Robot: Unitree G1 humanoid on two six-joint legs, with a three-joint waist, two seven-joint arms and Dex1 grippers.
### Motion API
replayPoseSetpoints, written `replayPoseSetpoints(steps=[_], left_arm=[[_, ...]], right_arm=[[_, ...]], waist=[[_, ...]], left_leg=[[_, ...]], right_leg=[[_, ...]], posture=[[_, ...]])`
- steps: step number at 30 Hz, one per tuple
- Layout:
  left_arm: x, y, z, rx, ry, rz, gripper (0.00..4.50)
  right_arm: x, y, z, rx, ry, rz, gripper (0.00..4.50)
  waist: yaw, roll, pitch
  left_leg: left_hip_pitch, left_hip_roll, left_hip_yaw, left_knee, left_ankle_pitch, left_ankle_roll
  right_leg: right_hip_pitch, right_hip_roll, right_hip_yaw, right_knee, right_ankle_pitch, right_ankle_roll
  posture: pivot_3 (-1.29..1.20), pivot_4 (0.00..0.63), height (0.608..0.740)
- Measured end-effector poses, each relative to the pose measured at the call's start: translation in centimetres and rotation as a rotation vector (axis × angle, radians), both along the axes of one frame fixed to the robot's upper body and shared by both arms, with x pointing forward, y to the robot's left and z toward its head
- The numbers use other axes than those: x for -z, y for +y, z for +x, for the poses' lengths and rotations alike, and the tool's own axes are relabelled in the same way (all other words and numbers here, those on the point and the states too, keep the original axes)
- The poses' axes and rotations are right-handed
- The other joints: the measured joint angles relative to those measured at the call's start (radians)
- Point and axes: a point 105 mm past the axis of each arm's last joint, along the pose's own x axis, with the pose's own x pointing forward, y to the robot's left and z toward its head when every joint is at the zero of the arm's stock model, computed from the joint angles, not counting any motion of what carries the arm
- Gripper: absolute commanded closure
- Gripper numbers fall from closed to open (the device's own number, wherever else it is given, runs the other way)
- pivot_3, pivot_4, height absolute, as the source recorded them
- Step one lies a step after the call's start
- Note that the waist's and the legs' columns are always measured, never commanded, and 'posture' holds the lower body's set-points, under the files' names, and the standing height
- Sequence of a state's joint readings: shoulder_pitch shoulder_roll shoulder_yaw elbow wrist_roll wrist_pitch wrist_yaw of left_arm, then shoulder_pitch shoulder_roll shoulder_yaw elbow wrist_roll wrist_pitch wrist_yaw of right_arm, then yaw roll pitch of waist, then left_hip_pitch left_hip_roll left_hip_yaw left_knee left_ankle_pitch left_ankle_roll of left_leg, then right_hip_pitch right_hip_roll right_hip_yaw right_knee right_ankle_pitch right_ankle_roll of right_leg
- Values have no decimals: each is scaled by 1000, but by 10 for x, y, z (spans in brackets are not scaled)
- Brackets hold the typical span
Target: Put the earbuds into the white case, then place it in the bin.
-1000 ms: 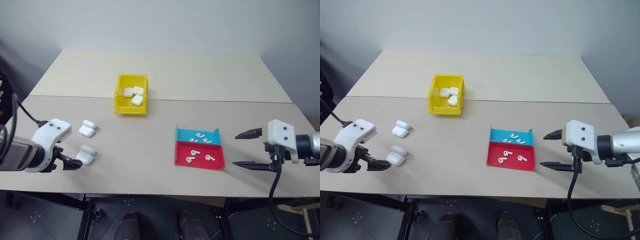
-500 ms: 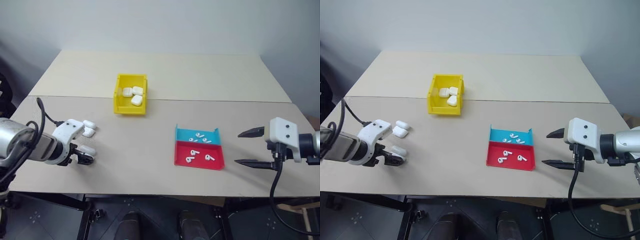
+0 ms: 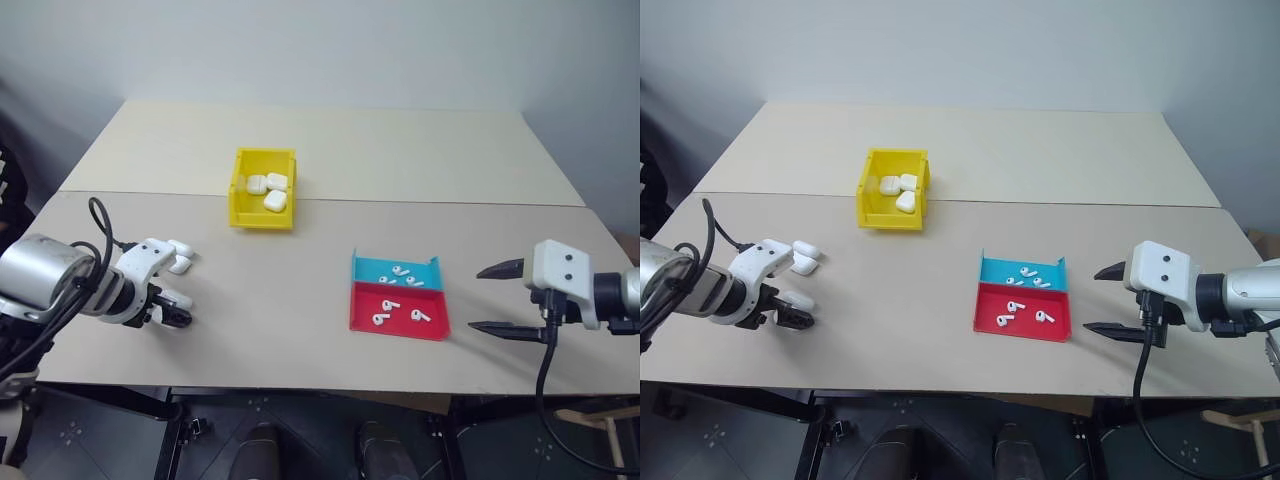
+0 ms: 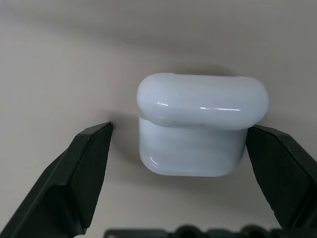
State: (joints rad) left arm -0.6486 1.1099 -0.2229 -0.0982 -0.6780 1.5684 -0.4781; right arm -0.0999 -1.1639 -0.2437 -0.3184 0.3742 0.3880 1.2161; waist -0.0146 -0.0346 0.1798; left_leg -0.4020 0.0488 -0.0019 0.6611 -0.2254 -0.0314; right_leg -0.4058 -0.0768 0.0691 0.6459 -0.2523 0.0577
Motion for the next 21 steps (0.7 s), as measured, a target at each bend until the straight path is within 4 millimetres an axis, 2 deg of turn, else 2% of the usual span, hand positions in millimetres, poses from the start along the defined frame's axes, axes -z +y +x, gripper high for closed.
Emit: replayPoseSetpoints(steps=[1, 4, 7, 8, 18, 21], left_arm=[[0, 0, 1, 1, 0, -2, 0], [0, 0, 2, -4, -1, 0, 585], [0, 2, 3, -9, -2, 5, 1584], [0, 2, 3, -8, -1, 5, 1707], [-2, -1, 6, 28, -43, 50, 1705], [-20, -12, 11, 78, -146, 26, 1705]], right_arm=[[0, 0, 0, 2, 4, 0, 15], [1, 0, -1, 7, 12, 0, 0], [3, 1, -2, 6, 18, -2, 0], [3, 1, -2, 6, 19, -3, 0], [1, 1, 1, 22, -3, -9, 0], [-2, 1, 3, 22, -21, -6, 0]], waist=[[1, 0, 0], [2, 0, 0], [1, 0, 0], [1, 0, 0], [2, 0, 0], [1, -2, 1]], left_leg=[[0, 0, 0, 0, 0, 0], [0, 0, 0, 0, 0, 0], [0, 0, 0, 0, 0, 0], [0, 0, 0, 0, 0, 0], [0, 0, 0, 0, 0, 0], [-2, 0, -1, 1, 0, 0]], right_leg=[[0, 0, 0, 0, 0, 0], [0, 0, 0, 0, 0, 0], [0, 0, 0, 0, 0, 0], [0, 0, 0, 0, 0, 0], [0, 0, 0, 0, 0, 0], [-1, 0, 0, 0, 0, 0]], posture=[[0, 150, 740], [0, 150, 740], [0, 150, 740], [0, 150, 740], [0, 150, 740], [0, 150, 740]])
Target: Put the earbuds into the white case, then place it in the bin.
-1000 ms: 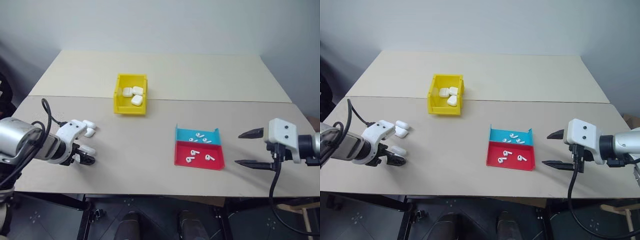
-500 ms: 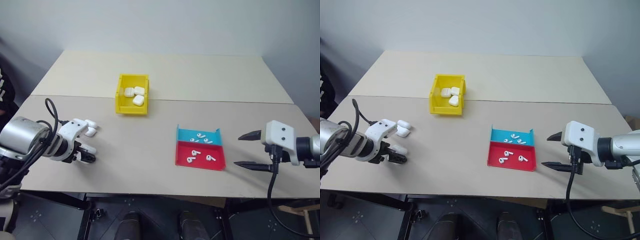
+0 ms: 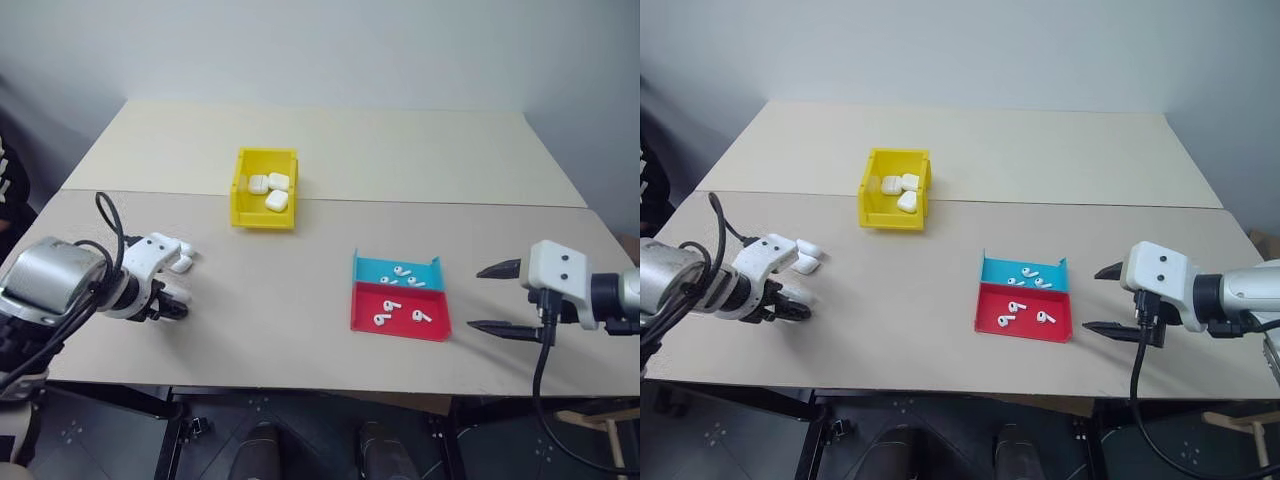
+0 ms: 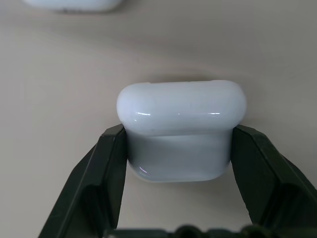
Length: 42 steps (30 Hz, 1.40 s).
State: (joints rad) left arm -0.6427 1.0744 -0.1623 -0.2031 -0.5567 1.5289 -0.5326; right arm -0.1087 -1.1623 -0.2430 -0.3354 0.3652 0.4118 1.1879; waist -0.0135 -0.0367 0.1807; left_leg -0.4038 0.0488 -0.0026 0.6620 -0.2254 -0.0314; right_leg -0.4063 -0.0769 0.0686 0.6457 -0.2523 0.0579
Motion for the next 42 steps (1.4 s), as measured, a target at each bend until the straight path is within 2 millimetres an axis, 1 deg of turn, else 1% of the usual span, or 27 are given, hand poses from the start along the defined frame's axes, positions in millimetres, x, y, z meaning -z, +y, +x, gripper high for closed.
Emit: replayPoseSetpoints(steps=[2, 4, 5, 7, 8, 10, 12, 13, 14, 16, 17, 19, 21, 23, 25, 28, 33, 36, 39, 41, 42], left_arm=[[-31, -17, 5, 88, -156, -55, 1705], [-56, -29, 7, 157, -289, -79, 1705], [-67, -37, 8, 189, -358, -102, 1705], [-80, -54, 11, 239, -467, -170, 1705], [-83, -62, 11, 265, -500, -201, 1705], [-82, -75, 9, 320, -550, -225, 1705], [-73, -90, 9, 393, -657, -252, 1705], [-66, -99, 8, 438, -680, -288, 1705], [-62, -113, 5, 503, -716, -373, 1705], [-63, -137, -2, 625, -798, -529, 1705], [-68, -146, -5, 671, -879, -625, 1705], [-76, -155, -9, 715, -1008, -759, 1705], [-73, -157, -17, 749, -1066, -868, 1705], [-61, -157, -21, 773, -1075, -929, 1705], [-51, -156, -25, 811, -1069, -942, 1705], [-45, -158, -31, 902, -1082, -948, 1705], [-23, -158, -41, 1050, -1041, -927, 1705], [-19, -158, -44, 1083, -1050, -923, 1705], [-17, -157, -43, 1081, -1057, -911, 1705], [-16, -158, -43, 1083, -1057, -909, 1705], [-16, -158, -43, 1081, -1057, -908, 1705]], right_arm=[[-8, 1, 4, -8, -45, 14, 0], [-15, 2, 6, -17, -82, 18, 0], [-17, 1, 7, -15, -90, 21, 0], [-24, 3, 9, -30, -106, 19, 0], [-28, 4, 9, -41, -107, 4, 0], [-41, 6, 9, -52, -109, -40, 0], [-49, 11, 9, -71, -111, -56, 0], [-50, 15, 8, -85, -110, -58, 0], [-50, 20, 7, -106, -106, -64, 0], [-47, 30, 5, -137, -80, -77, 0], [-45, 34, 5, -142, -62, -92, 0], [-42, 39, 4, -128, -30, -106, 0], [-38, 42, 4, -92, 3, -111, 0], [-29, 45, 2, -55, 49, -121, 0], [-23, 50, -1, -47, 73, -139, 0], [-19, 61, -6, -56, 83, -157, 0], [-10, 76, -2, -41, 128, -167, 0], [-9, 82, 1, -24, 144, -177, 0], [-3, 85, -1, -24, 176, -203, 562], [2, 85, -1, -22, 190, -222, 1181], [4, 85, -1, -16, 195, -232, 1181]], waist=[[0, -1, 1], [-1, -1, 1], [-1, -1, 0], [0, -1, 0], [-1, -1, 0], [-2, 0, 0], [-9, 1, -1], [-9, 0, -1], [-7, 1, -1], [-1, 1, -1], [1, 2, -1], [5, 2, -1], [3, 2, -2], [0, 2, -2], [-1, 3, -2], [0, 3, -2], [-4, 3, -3], [-2, 3, -3], [2, 3, -3], [1, 3, -3], [0, 3, -3]], left_leg=[[-1, 0, 0, 0, 0, 0], [-1, 0, 0, 0, 0, 0], [-1, 0, 0, 0, 0, 0], [-1, 0, 0, 1, 0, 0], [0, 0, 0, 1, 0, 0], [0, 0, 0, 1, 0, 0], [1, 0, 0, 1, 0, 0], [0, 0, 0, 1, 0, 0], [0, 0, 0, 1, 0, 0], [-1, 0, 0, 3, 0, 0], [-1, 0, 1, 3, 0, 0], [-1, 0, 0, 3, 0, 0], [-1, 0, 1, 3, 0, 0], [-1, 0, 0, 3, 0, 0], [-1, 0, 0, 4, 0, 0], [0, 0, 0, 4, 0, 0], [-1, 0, 0, 4, 0, 0], [-1, 0, 0, 4, 0, 0], [-2, 0, 0, 4, 0, 1], [-2, 0, 0, 5, 0, 1], [-2, 0, 0, 4, 0, 1]], right_leg=[[-1, 0, 0, -1, 0, 0], [-1, 0, 0, -1, 0, 0], [0, 0, 0, -1, 0, 0], [0, 0, 0, 0, 0, 0], [0, 0, 0, 1, 0, 0], [0, 0, 0, 0, 0, 0], [1, 0, 1, -1, 0, 0], [1, 0, 0, -1, 0, 0], [0, 0, 0, 0, 0, 0], [0, 0, 0, 0, 1, 0], [1, -1, 0, 0, 1, 0], [1, -1, 0, -1, 1, 0], [1, -1, 0, -2, 1, 0], [1, 0, 0, -1, 1, 0], [1, 0, 0, 0, 1, 0], [1, 0, 0, 0, 1, 1], [1, 0, 0, -1, 1, 1], [0, 0, 0, -1, 1, 1], [0, 0, 0, -1, 1, 1], [0, -1, 0, -1, 1, 1], [0, 0, 0, -1, 1, 1]], posture=[[0, 150, 740], [0, 150, 740], [0, 150, 740], [0, 150, 740], [0, 150, 740], [0, 150, 740], [0, 150, 740], [0, 150, 740], [0, 150, 740], [0, 150, 740], [0, 150, 740], [0, 150, 740], [0, 150, 740], [0, 150, 740], [0, 150, 740], [0, 150, 740], [0, 150, 740], [0, 150, 740], [0, 150, 740], [0, 150, 740], [0, 150, 740]])
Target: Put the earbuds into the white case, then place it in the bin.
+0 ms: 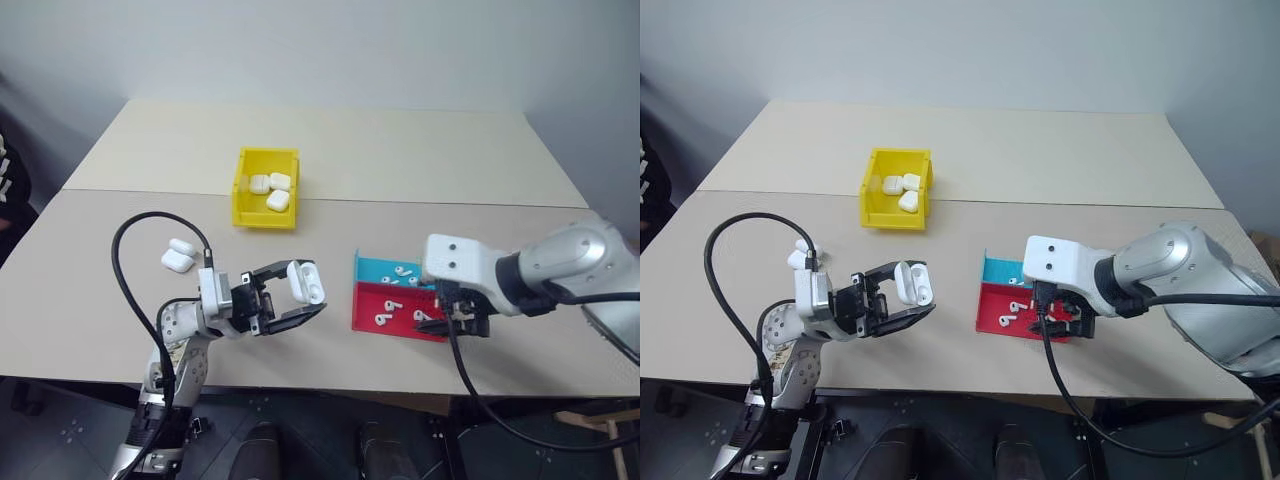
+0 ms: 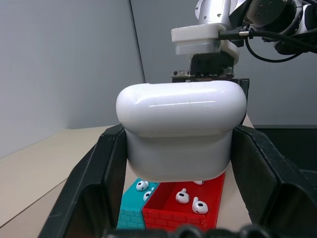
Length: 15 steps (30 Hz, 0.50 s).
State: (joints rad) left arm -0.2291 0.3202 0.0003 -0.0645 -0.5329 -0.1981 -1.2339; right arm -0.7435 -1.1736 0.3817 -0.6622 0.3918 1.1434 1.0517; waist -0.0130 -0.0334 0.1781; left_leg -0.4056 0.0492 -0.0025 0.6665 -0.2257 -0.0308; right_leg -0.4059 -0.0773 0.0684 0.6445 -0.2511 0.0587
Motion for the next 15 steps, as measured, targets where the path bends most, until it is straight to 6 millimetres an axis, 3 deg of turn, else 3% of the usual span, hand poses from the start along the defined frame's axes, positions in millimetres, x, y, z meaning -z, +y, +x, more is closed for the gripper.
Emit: replayPoseSetpoints(steps=[8, 12, 15], left_arm=[[1, -3, -2, 3, -27, 19, 1705], [2, -4, -2, 0, -29, 23, 1705], [1, -5, -3, 5, -31, 24, 1705]], right_arm=[[16, 1, 6, 24, 12, -64, 1181], [26, -3, 11, 45, 31, -103, 2029], [29, -6, 17, 61, 15, -133, 2029]], waist=[[-2, 0, 0], [-2, 0, 0], [-3, 0, 0]], left_leg=[[0, 0, 0, 0, 0, 0], [0, 0, 0, 0, 0, 0], [0, 0, 0, 0, 0, 0]], right_leg=[[0, 0, 0, 0, 0, 0], [0, 0, 0, 0, 0, 0], [0, 0, 0, 0, 0, 0]], posture=[[0, 150, 740], [0, 150, 740], [0, 150, 740]])
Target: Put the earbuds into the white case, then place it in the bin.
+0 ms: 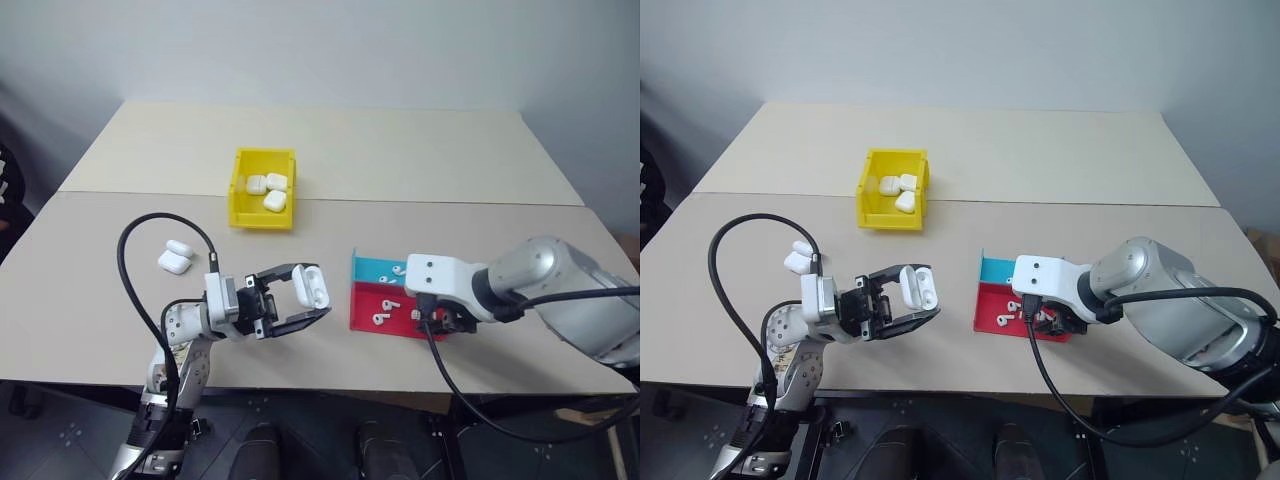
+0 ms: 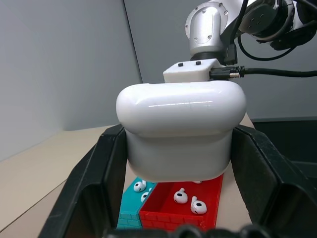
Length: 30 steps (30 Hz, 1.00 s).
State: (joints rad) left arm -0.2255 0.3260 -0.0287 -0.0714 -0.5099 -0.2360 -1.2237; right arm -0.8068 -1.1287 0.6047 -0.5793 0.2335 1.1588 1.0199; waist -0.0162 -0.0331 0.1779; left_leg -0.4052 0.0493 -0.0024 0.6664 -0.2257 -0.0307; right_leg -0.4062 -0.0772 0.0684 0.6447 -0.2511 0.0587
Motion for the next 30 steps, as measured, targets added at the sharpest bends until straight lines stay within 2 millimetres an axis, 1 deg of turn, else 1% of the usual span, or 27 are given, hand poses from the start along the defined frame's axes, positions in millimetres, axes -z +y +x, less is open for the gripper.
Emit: replayPoseSetpoints(steps=[3, 8, 13, 18, 24, 27, 30], left_arm=[[0, 0, 0, 0, 0, 2, 1705], [0, 0, 1, -6, 3, 3, 1705], [1, 1, 1, -11, 4, 12, 1705], [1, 1, 2, -17, 10, 18, 1705], [1, 1, -1, -11, 12, 41, 1705], [2, -1, -2, -6, 14, 49, 1705], [3, 0, -2, -11, 18, 57, 1705]], right_arm=[[6, -6, 6, 26, -6, -31, 2029], [15, -6, 11, 27, -3, -59, 2029], [17, -6, 14, 26, -17, -71, 2029], [20, -2, 17, 26, -10, -56, 2029], [22, -6, 22, 46, -19, -69, 2029], [26, -3, 20, 34, -2, -61, 2029], [30, -5, 20, 34, 7, -66, 2029]], waist=[[1, 0, 0], [0, 0, 0], [0, 0, 0], [0, 0, 0], [1, 0, 0], [1, 0, 0], [1, 0, 0]], left_leg=[[0, 0, 0, 0, 0, 0], [0, 0, 0, 0, 0, 0], [0, 0, 0, 0, 0, 0], [0, 0, 0, 0, 0, 0], [0, 0, 0, 0, 0, 0], [0, 0, 0, 0, 0, 0], [0, 0, 0, 0, 0, 0]], right_leg=[[0, 0, 0, 0, 0, 0], [0, 0, 0, 0, 0, 0], [0, 0, 0, 0, 0, 0], [0, 0, 0, 0, 0, 0], [0, 0, 0, 0, 0, 0], [0, 0, 0, 0, 0, 0], [0, 0, 0, 0, 0, 0]], posture=[[0, 150, 740], [0, 150, 740], [0, 150, 740], [0, 150, 740], [0, 150, 740], [0, 150, 740], [0, 150, 740]])
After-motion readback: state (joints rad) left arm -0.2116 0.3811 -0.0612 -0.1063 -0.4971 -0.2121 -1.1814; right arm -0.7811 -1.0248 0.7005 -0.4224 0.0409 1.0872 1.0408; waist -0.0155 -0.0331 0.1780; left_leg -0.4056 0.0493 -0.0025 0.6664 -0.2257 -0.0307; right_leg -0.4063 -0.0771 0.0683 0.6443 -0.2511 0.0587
